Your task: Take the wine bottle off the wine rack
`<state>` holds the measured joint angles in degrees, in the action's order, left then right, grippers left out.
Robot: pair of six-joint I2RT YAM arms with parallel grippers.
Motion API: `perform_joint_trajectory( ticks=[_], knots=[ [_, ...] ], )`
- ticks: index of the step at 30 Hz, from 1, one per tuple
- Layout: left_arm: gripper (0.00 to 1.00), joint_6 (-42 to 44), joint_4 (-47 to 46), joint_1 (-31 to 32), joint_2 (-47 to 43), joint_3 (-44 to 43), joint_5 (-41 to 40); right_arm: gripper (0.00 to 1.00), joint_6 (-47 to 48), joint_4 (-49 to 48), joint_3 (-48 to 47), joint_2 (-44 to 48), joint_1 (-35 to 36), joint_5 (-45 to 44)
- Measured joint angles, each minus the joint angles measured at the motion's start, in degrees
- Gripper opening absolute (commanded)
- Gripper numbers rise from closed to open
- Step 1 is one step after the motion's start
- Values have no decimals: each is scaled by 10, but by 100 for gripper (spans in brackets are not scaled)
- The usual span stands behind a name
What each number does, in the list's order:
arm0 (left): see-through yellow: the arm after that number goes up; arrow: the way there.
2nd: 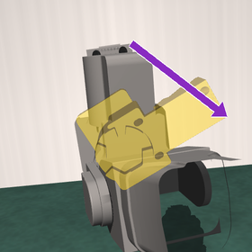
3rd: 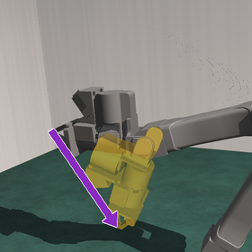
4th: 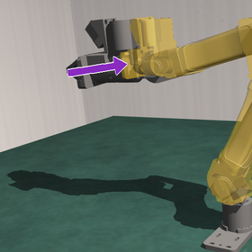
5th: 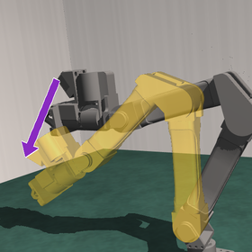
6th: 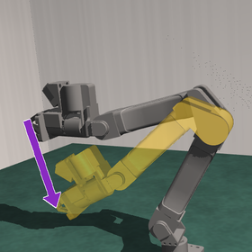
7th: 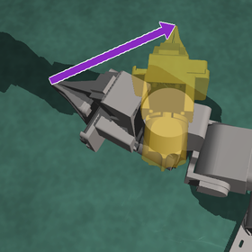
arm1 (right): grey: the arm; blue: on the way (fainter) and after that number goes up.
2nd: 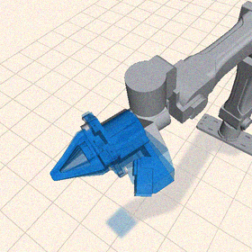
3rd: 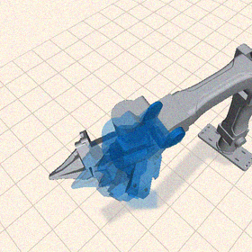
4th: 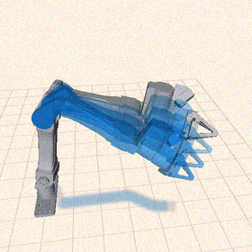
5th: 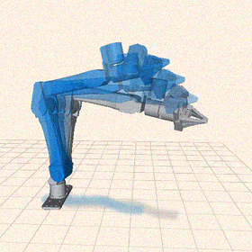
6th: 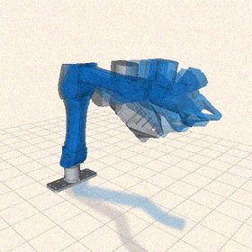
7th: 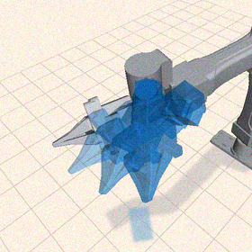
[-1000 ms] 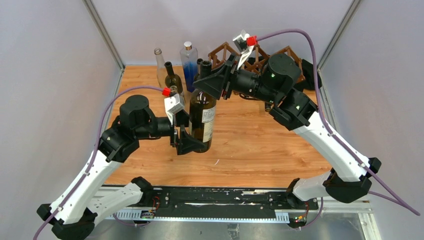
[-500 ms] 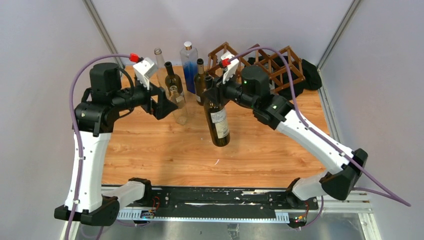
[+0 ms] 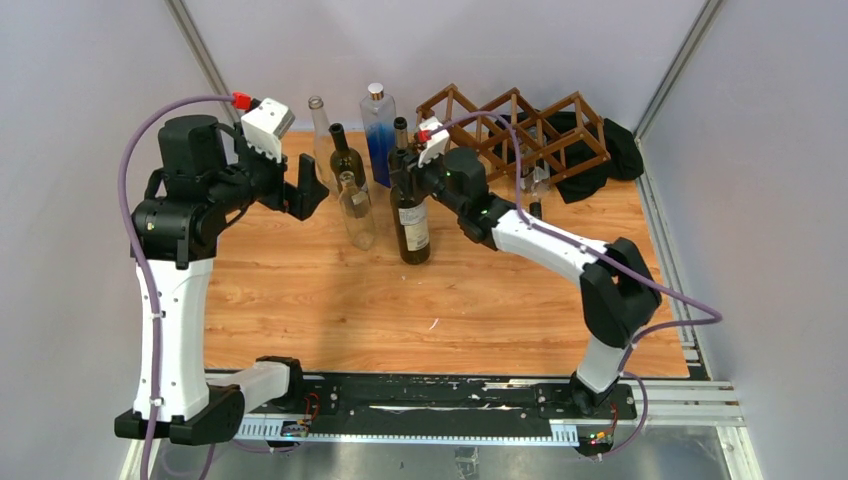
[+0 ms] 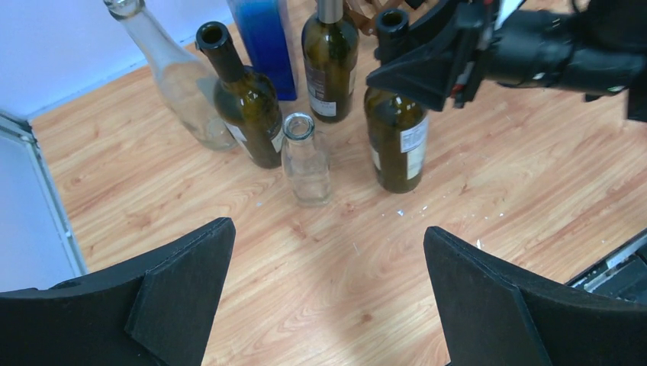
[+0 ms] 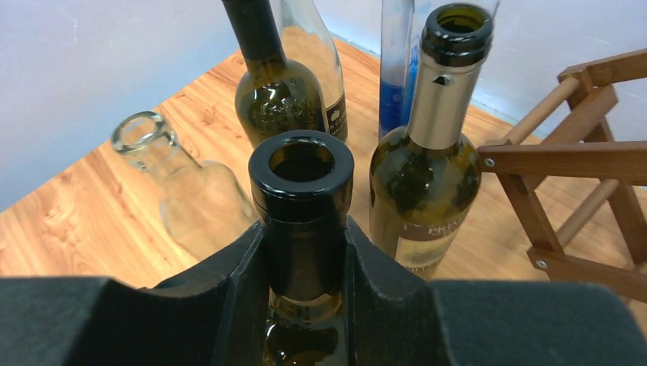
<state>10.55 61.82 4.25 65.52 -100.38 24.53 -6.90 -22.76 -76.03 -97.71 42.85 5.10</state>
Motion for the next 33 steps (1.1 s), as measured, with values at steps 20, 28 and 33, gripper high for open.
perform_joint_trajectory(
  ticks=[20,28,33],
  knots=[
    [100,4,0,0,-37,-10,57,17,44,-186,-51,-130,3,9],
    [100,1,0,0,-37,-9,59,89,55,-244,-9,-126,7,17],
    [100,0,0,0,-39,-9,59,92,59,-247,22,-90,7,23]
  ],
)
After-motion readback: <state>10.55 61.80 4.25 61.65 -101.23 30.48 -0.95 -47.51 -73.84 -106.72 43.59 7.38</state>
